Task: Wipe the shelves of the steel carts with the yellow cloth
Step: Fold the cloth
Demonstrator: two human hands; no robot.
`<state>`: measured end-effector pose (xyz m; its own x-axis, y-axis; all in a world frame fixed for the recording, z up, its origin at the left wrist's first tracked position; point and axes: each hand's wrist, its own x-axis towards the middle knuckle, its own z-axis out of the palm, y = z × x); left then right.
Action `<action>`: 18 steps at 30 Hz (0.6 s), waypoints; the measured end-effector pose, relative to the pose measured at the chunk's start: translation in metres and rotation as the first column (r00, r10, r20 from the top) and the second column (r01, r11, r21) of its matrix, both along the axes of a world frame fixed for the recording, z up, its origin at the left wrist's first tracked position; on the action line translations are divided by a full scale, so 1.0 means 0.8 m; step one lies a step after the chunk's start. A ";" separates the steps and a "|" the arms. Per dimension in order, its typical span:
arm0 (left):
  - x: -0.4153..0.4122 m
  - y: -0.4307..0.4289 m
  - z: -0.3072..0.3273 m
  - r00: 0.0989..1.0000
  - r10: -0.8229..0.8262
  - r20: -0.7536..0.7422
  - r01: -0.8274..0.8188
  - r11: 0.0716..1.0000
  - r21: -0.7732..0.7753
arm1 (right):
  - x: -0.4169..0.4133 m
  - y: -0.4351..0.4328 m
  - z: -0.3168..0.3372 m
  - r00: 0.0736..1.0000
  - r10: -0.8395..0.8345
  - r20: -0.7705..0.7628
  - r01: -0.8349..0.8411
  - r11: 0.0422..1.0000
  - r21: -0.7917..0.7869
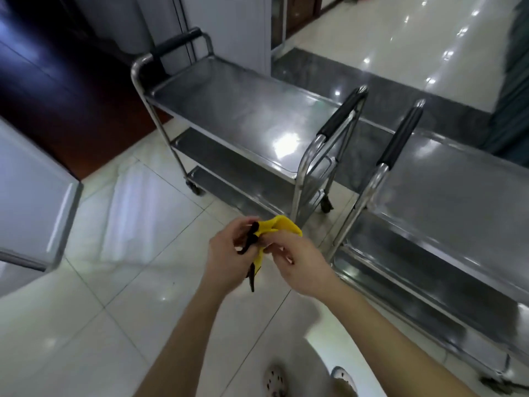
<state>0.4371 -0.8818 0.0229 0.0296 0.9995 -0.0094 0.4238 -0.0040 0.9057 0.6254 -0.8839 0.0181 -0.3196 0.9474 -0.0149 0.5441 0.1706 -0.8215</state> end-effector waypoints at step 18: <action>-0.020 0.259 0.021 0.837 -0.385 -0.389 0.326 0.922 -0.210 | 0.102 0.239 0.087 0.989 -0.105 0.103 0.088 0.984 0.154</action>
<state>0.4211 -0.6744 0.0398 0.3469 0.9092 -0.2300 0.7511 -0.1225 0.6487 0.7070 -0.6930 0.0874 -0.2310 0.9680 0.0981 0.6498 0.2285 -0.7249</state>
